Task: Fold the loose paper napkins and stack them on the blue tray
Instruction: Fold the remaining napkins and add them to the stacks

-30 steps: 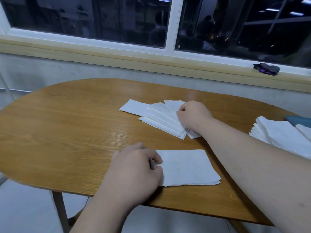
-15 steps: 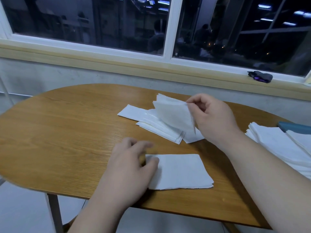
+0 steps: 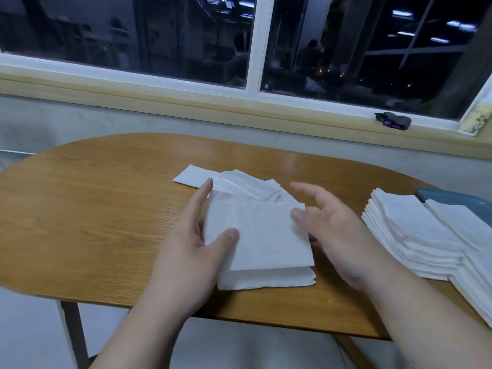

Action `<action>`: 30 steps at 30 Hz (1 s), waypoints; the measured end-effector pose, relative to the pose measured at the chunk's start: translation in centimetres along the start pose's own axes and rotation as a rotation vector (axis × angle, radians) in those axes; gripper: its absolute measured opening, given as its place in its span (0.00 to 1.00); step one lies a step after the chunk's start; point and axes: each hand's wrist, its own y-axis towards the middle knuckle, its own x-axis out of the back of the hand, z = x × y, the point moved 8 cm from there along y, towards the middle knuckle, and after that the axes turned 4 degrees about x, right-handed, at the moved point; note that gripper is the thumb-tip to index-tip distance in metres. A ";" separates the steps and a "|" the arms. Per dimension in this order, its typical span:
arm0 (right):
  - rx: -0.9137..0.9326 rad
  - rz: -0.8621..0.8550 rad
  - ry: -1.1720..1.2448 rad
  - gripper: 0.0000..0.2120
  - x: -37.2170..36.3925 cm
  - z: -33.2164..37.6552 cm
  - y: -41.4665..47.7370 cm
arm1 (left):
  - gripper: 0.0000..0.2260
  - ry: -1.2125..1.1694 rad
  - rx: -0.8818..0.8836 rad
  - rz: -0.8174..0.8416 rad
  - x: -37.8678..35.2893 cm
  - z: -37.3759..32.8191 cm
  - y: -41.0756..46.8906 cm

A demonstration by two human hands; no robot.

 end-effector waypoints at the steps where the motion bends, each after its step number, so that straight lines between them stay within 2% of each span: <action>1: 0.011 0.031 -0.003 0.24 -0.5 -0.2 -0.2 | 0.34 0.016 0.015 0.003 -0.1 0.2 0.1; 3: 0.055 0.027 -0.106 0.29 -0.7 -0.7 -0.5 | 0.35 0.074 0.043 0.031 -0.4 0.6 0.1; 5: 0.088 -0.047 -0.253 0.22 -0.3 -0.6 -0.7 | 0.31 0.158 0.058 0.045 -0.6 0.9 0.1; 7: 0.116 -0.073 -0.377 0.15 0.0 -0.4 -0.8 | 0.23 0.211 0.050 0.059 -0.7 1.0 0.2; 10: 0.100 -0.045 -0.449 0.11 0.0 -1.1 -0.7 | 0.13 0.217 0.054 0.082 -0.7 1.6 0.5; 16: 0.057 -0.036 -0.473 0.10 0.6 -3.1 -0.5 | 0.09 0.278 0.095 0.051 -0.2 2.8 0.9; 21: 0.057 -0.033 -0.520 0.11 0.6 -3.7 -0.5 | 0.09 0.409 0.100 0.009 -0.2 2.7 0.9; 30: 0.083 -0.020 -0.763 0.11 0.4 -4.3 -0.3 | 0.07 0.688 0.035 -0.005 -0.9 2.2 0.7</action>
